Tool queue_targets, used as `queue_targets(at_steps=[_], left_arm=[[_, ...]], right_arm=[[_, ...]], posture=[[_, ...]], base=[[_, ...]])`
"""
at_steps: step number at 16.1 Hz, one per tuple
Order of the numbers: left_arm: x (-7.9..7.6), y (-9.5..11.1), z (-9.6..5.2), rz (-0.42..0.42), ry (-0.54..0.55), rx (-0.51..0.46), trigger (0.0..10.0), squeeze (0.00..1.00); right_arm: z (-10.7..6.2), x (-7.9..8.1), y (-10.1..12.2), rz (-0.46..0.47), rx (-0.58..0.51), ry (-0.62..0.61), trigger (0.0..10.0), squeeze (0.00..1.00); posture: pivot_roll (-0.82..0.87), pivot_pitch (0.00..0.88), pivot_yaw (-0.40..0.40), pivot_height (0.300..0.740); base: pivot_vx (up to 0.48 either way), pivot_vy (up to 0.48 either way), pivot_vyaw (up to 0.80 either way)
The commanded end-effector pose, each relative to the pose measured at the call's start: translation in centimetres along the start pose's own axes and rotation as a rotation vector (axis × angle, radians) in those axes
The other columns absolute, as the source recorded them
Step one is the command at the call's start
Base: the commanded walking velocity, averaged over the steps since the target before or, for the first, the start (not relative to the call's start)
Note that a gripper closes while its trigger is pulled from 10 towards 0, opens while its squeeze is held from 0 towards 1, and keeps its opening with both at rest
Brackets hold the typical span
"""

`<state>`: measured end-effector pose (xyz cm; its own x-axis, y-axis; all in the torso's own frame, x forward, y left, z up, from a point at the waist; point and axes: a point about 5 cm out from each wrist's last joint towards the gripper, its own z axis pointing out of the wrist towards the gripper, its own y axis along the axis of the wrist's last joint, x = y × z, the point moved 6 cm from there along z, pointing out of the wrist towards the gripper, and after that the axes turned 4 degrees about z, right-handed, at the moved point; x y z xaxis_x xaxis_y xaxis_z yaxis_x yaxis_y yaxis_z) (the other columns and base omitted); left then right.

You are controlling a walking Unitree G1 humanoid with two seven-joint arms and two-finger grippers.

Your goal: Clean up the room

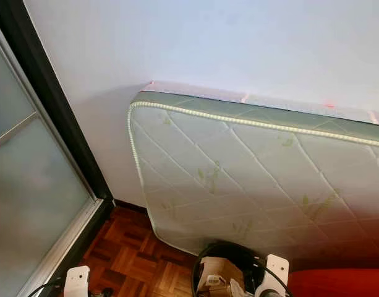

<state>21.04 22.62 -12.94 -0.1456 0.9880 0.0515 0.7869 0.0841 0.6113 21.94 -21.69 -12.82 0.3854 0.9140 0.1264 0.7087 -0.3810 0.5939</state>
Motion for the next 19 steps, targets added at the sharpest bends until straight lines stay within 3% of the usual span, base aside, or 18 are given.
queue_targets(at_steps=[1, 6, 19], left_arm=[[0.12, -0.66, -0.09, -0.003, 0.005, 0.024, 10.0, 0.0], [0.05, -0.83, -0.1, -0.012, 0.003, 0.032, 10.0, 0.0], [0.02, -1.12, -0.15, -0.005, -0.001, 0.04, 10.0, 0.0]], right_arm=[[-0.08, -0.18, -0.45, 0.009, 0.012, 0.002, 10.0, 0.0], [-0.28, -0.84, -0.98, 0.0, 0.021, 0.017, 10.0, 0.0], [-0.27, -0.16, -1.44, -0.03, 0.037, 0.027, 10.0, 0.0]], posture=[[0.05, 0.0, -0.017, 0.74], [0.04, 0.0, -0.011, 0.74], [0.03, 0.0, -0.005, 0.74]], base=[[0.0, 0.0, 0.0], [0.0, 0.0, 0.0], [0.0, 0.0, 0.0]])
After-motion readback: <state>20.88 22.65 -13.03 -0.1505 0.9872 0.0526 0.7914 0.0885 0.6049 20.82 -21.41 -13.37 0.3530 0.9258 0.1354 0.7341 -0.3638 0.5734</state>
